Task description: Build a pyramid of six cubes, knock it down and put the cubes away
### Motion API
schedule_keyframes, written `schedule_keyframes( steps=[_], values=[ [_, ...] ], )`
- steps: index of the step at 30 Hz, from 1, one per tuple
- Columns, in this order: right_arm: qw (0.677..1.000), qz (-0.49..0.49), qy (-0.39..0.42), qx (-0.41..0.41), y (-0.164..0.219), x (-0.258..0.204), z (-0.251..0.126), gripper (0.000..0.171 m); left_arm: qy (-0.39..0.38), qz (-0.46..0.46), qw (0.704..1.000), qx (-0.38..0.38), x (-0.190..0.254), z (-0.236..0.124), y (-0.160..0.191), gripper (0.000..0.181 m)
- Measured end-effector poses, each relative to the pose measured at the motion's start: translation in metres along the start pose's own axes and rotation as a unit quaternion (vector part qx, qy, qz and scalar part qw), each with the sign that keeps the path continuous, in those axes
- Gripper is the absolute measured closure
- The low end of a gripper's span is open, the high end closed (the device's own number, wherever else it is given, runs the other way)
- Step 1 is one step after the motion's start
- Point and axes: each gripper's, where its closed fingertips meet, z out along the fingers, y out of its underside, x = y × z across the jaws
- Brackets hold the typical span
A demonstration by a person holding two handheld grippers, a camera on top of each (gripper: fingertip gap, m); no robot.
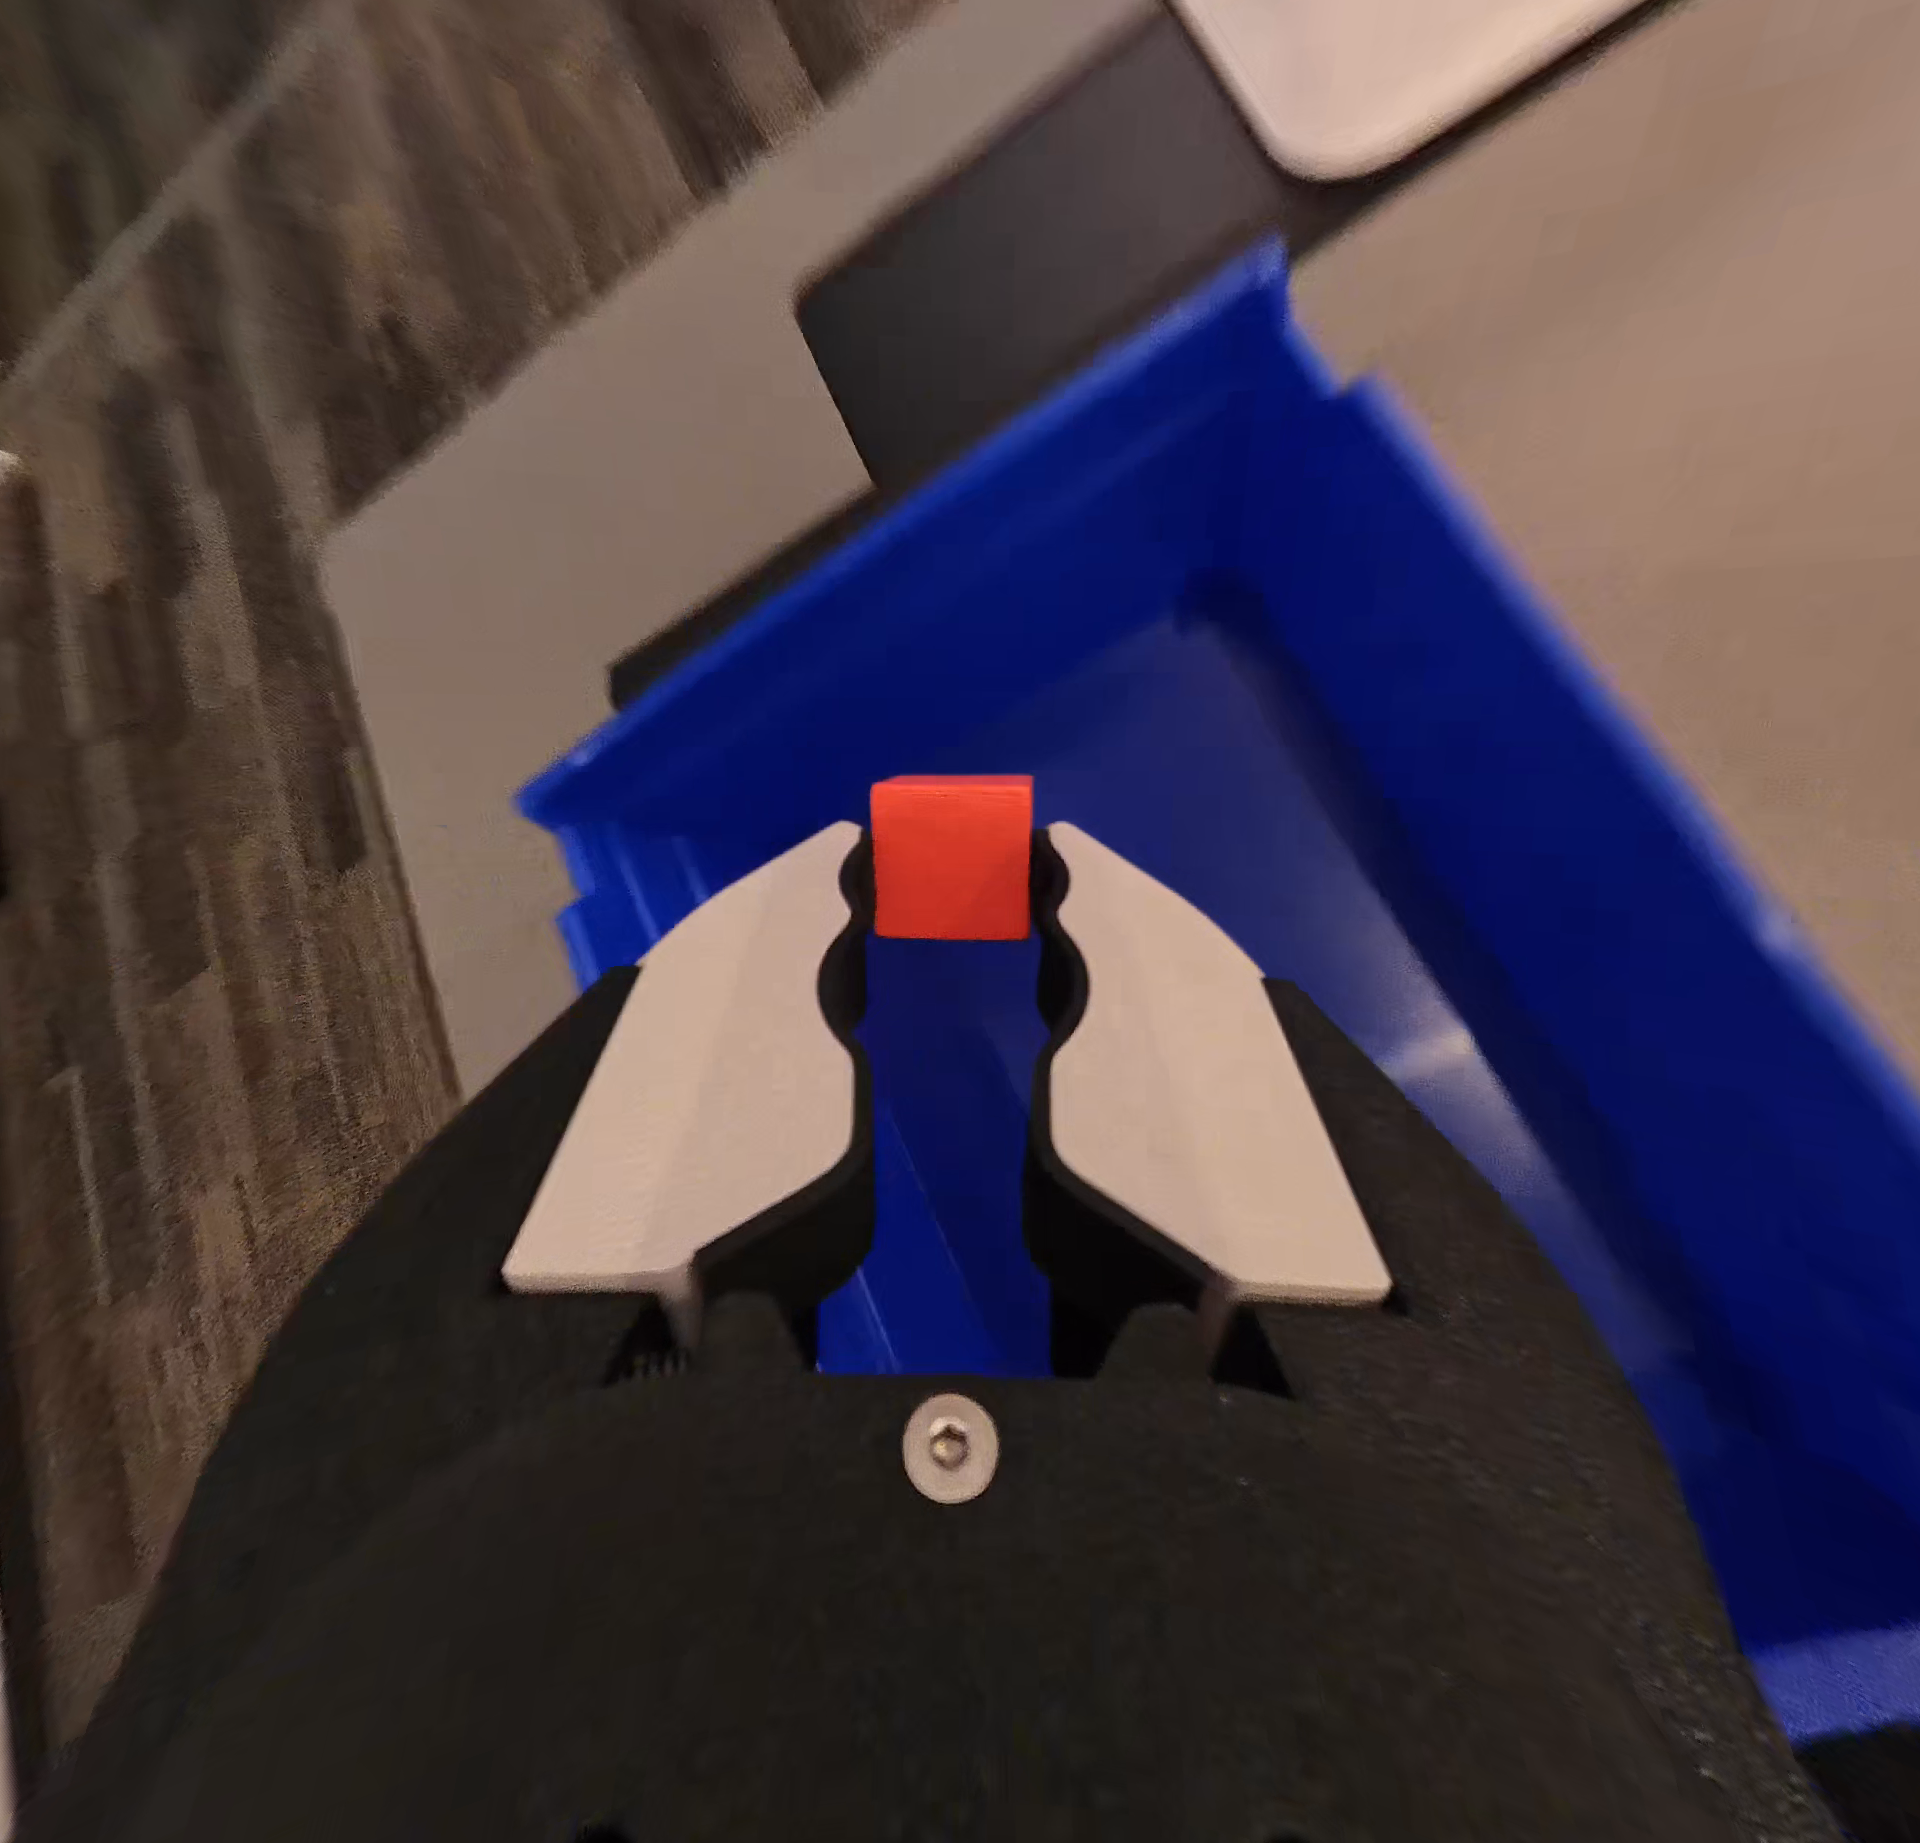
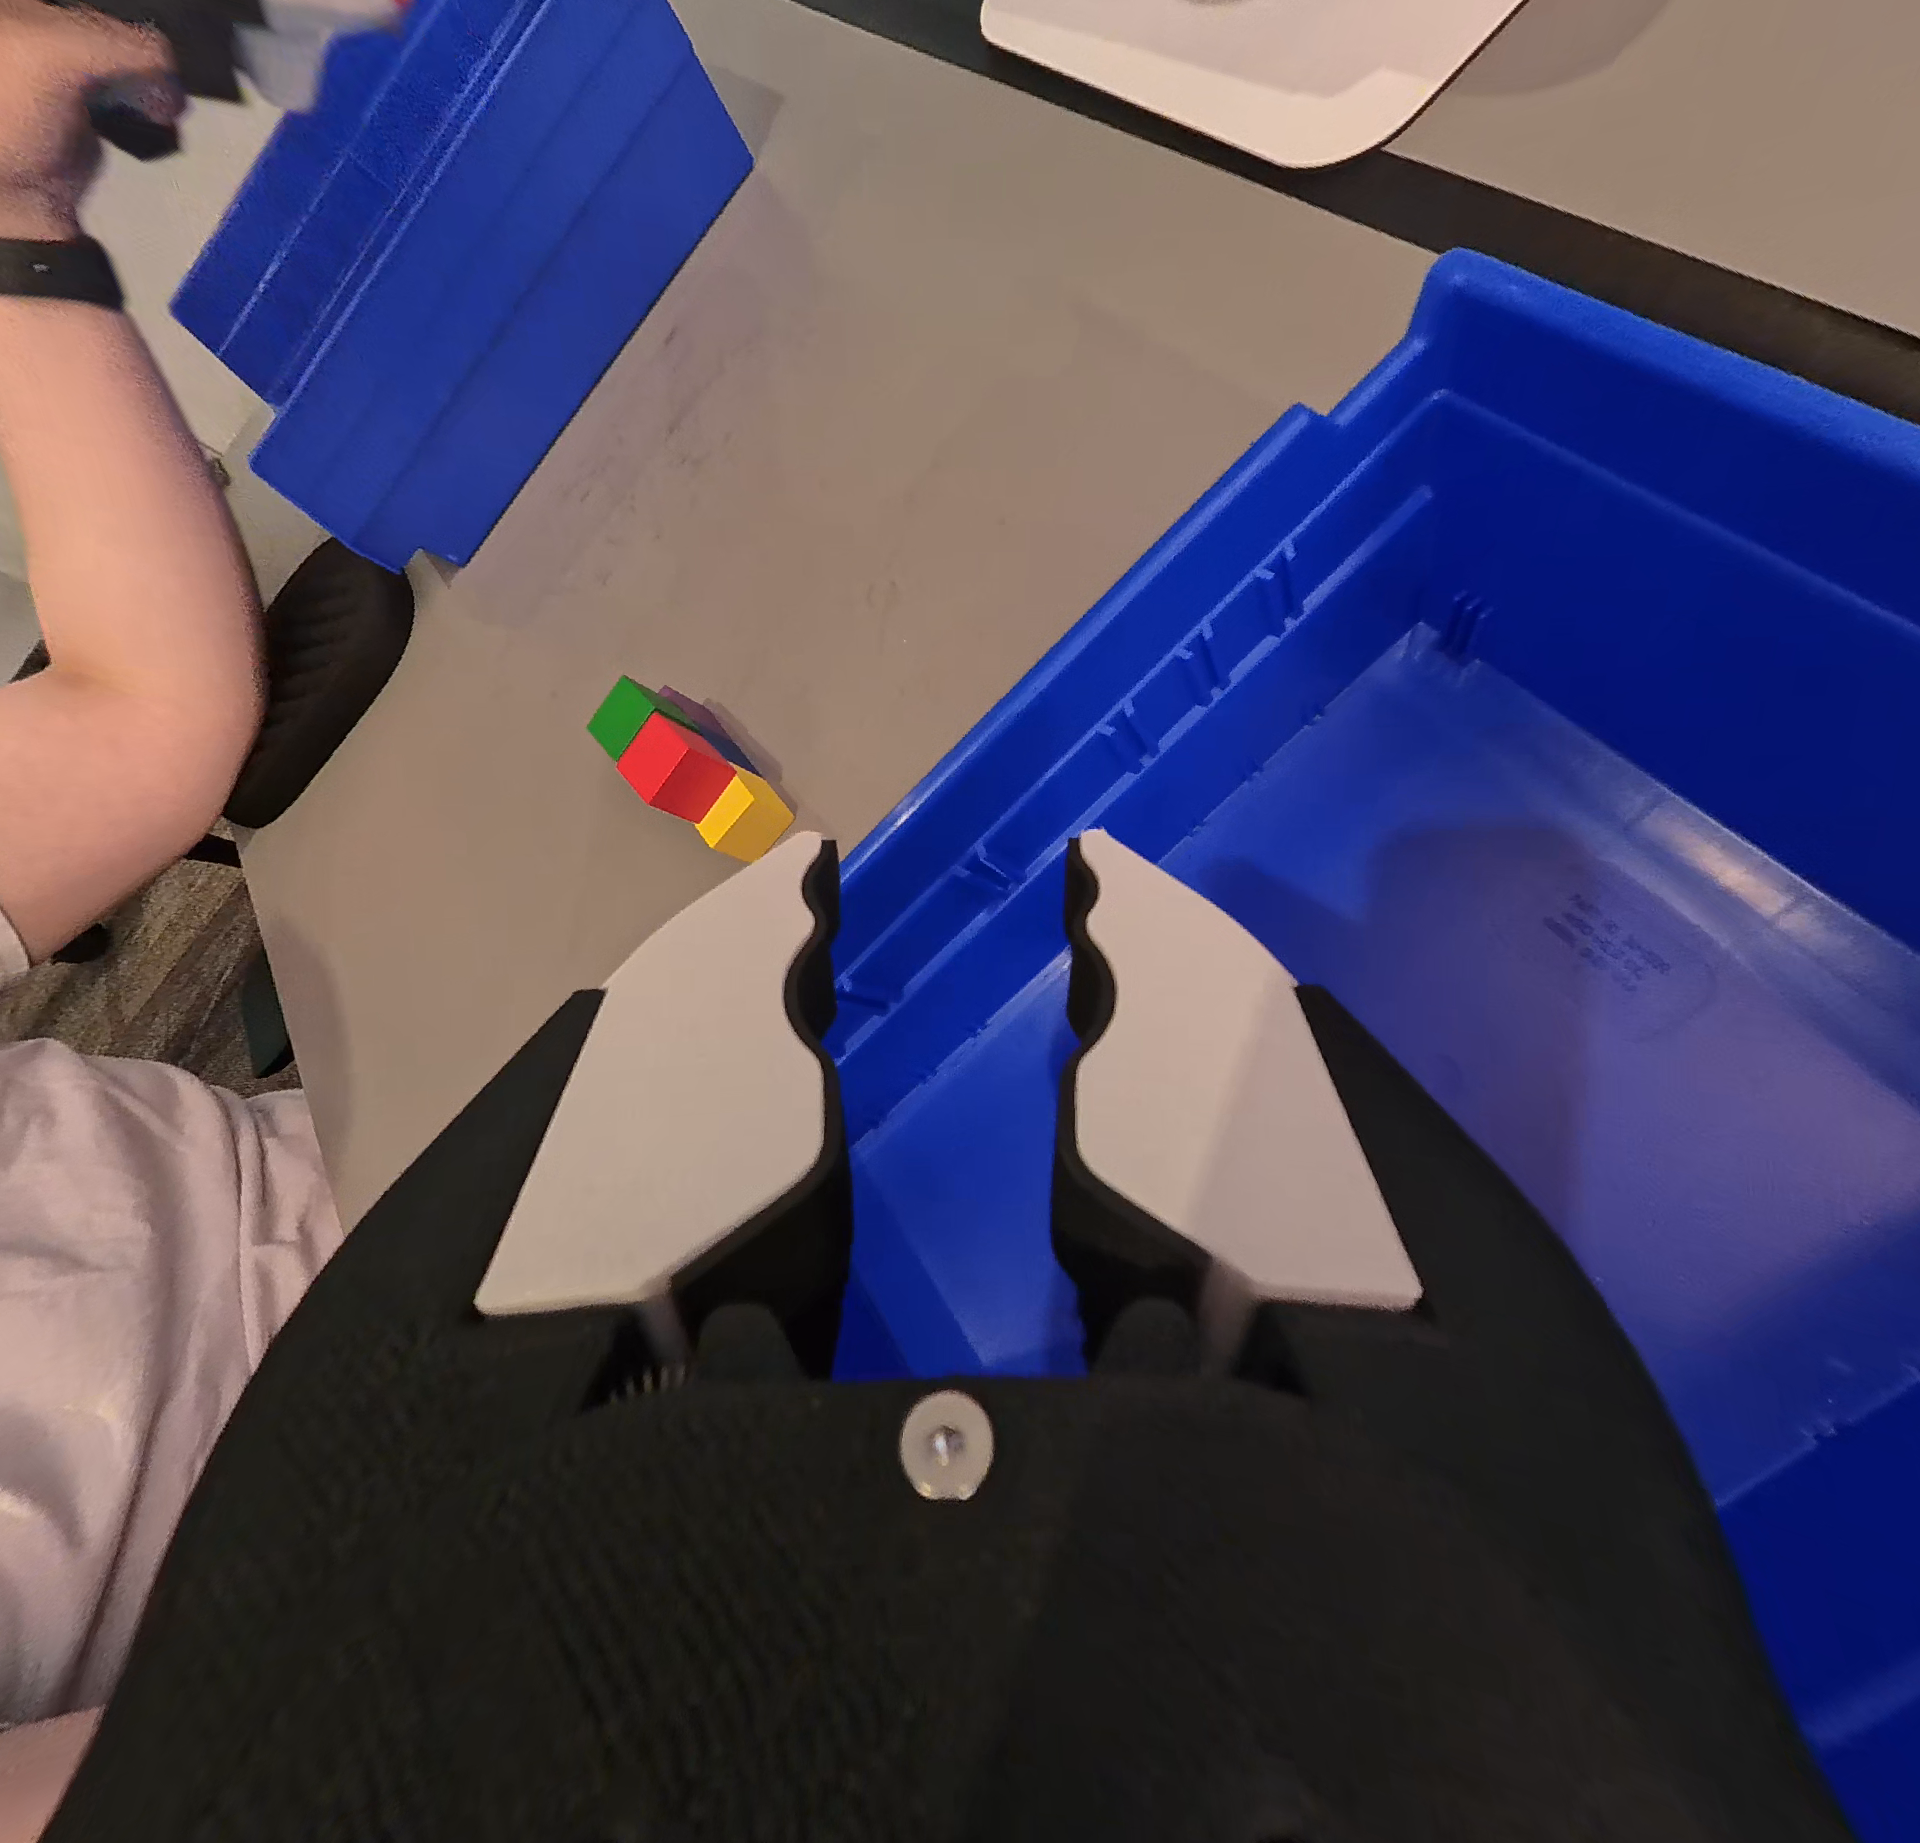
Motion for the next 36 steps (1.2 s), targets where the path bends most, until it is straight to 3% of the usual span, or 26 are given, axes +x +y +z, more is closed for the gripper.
schedule_keyframes(
  steps=[3, 7, 10, 14, 17, 21, 36],
  values=[
    [1.000, -0.003, 0.001, -0.002, -0.001, -0.001, 0.000, 0.129, 0.022, 0.007, 0.993, 0.113, 0.030, -0.058, -0.054, 0.152],
    [1.000, -0.010, -0.006, 0.000, -0.003, -0.007, 0.001, 0.129, 0.150, 0.115, 0.948, 0.257, 0.150, -0.123, -0.120, 0.153],
    [1.000, -0.013, -0.006, 0.001, -0.003, -0.009, 0.000, 0.129, 0.270, 0.194, 0.909, 0.251, 0.253, -0.133, -0.125, 0.153],
    [1.000, -0.018, -0.006, 0.005, -0.005, -0.011, -0.004, 0.129, 0.303, 0.282, 0.894, 0.170, 0.332, -0.097, -0.100, 0.153],
    [1.000, -0.019, -0.008, 0.011, -0.006, -0.012, -0.007, 0.129, 0.299, 0.317, 0.892, 0.122, 0.354, -0.068, -0.083, 0.153],
    [1.000, -0.020, -0.011, 0.016, -0.007, -0.013, -0.010, 0.129, 0.334, 0.309, 0.886, 0.084, 0.371, -0.058, -0.071, 0.153],
    [1.000, -0.017, -0.012, 0.005, -0.002, -0.011, -0.009, 0.129, 0.329, 0.330, 0.883, 0.056, 0.381, -0.042, -0.060, 0.153]
  ],
)
